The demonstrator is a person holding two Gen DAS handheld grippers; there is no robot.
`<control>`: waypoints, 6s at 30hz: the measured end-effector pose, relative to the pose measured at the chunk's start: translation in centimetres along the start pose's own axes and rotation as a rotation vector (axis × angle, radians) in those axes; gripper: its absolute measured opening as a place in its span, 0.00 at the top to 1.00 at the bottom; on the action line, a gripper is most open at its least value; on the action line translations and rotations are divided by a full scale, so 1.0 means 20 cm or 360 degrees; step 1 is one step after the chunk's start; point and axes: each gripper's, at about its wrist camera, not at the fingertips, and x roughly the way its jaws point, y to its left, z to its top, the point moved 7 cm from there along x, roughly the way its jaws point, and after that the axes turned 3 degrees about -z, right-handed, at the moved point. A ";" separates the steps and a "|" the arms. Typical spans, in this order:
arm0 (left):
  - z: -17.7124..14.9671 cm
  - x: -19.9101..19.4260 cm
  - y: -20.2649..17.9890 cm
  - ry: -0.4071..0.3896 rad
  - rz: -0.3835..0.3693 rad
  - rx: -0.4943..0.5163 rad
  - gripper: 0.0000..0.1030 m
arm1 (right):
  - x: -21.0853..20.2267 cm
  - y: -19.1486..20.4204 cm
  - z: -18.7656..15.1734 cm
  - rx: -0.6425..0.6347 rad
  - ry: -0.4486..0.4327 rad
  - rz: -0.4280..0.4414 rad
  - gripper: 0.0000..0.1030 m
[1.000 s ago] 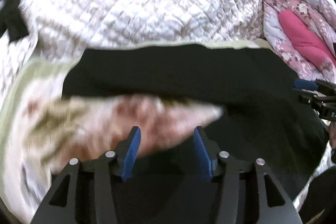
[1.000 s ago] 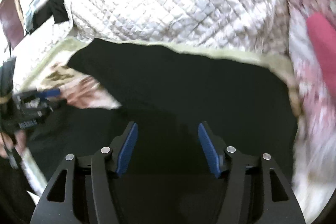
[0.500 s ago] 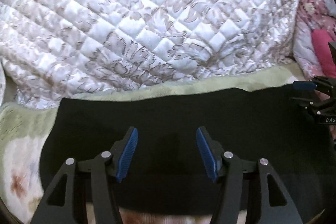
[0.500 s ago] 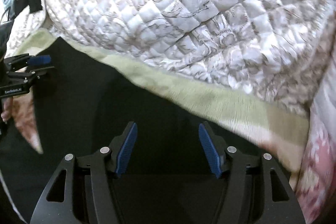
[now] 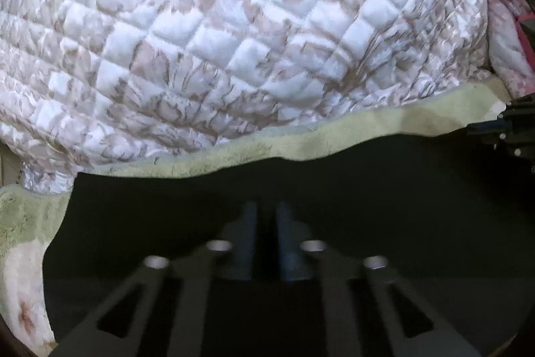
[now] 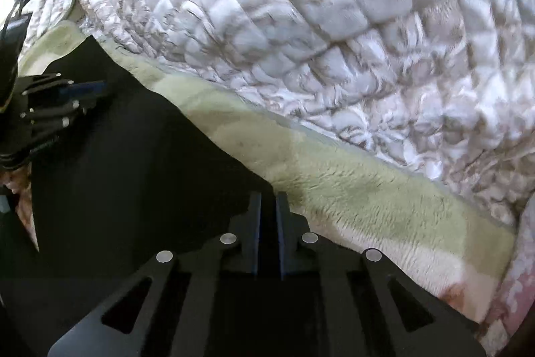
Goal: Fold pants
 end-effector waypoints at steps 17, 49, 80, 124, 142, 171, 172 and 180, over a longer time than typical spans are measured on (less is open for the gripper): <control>-0.54 -1.11 -0.12 -0.0333 -0.0256 -0.0196 0.96 | -1.06 0.54 -0.74 0.0263 -0.0326 0.0141 0.93; -0.82 -0.70 -0.09 0.0041 -0.0019 -0.0398 0.59 | -1.06 0.11 -1.52 0.1705 -0.0291 -0.0103 0.55; -1.46 -1.16 0.34 -0.0094 -0.0144 -0.1223 0.55 | -1.11 0.06 -1.52 0.1722 -0.0523 -0.0117 0.66; -1.41 -1.29 0.52 -0.0161 0.0079 -0.1163 0.96 | -1.29 0.09 -1.61 0.1870 -0.0481 -0.0149 1.00; -1.36 -1.38 0.53 -0.0212 0.0254 -0.1055 0.91 | -1.25 0.24 -1.45 0.1399 -0.0387 -0.0325 0.74; -1.06 -0.90 0.08 0.0000 -0.0103 -0.0581 0.79 | -1.00 -0.04 -1.19 0.1160 -0.0364 -0.0523 0.92; -1.05 -0.91 0.08 -0.0023 -0.0092 -0.0569 0.79 | -0.97 0.02 -1.16 0.1096 -0.0345 -0.0516 0.92; -1.09 -0.85 0.28 0.0028 0.0133 -0.0662 0.73 | -0.76 0.22 -1.07 0.0834 -0.0169 -0.0417 0.71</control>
